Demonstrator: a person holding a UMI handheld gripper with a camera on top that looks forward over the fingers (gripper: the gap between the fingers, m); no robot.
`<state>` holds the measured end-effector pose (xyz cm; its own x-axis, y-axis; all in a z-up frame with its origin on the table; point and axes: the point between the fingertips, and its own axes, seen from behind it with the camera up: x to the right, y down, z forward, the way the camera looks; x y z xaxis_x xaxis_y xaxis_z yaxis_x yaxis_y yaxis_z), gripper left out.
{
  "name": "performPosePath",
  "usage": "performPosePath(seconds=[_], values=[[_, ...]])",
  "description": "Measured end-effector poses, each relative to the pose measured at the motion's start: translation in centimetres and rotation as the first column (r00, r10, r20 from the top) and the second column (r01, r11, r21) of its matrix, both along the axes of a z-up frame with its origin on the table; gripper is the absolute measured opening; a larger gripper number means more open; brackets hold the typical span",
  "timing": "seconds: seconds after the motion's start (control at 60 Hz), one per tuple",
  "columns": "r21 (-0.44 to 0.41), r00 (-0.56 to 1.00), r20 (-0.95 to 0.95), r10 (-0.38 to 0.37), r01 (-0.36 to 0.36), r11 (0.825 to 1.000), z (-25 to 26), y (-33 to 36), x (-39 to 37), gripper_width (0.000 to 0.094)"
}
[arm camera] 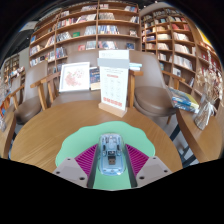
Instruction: Arrange mouse
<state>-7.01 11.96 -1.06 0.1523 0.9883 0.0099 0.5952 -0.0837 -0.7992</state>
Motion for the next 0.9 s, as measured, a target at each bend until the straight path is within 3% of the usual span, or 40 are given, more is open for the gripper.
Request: performPosePath(seconds=[0.05, 0.117, 0.15, 0.5, 0.9], values=[[0.006, 1.0, 0.005, 0.006, -0.006, 1.0, 0.1, -0.1, 0.2, 0.0544], [-0.001, 1.0, 0.001, -0.007, 0.007, 1.0, 0.9, -0.1, 0.8, 0.0801], [-0.004, 1.0, -0.001, -0.011, 0.011, 1.0, 1.7, -0.3, 1.4, 0.0862], [0.007, 0.993, -0.12, 0.0, 0.001, 1.0, 14.3, -6.3, 18.0, 0.0852], [0.07, 0.989, -0.13, 0.076, -0.067, 0.995, 15.4, -9.2, 30.1, 0.0859]])
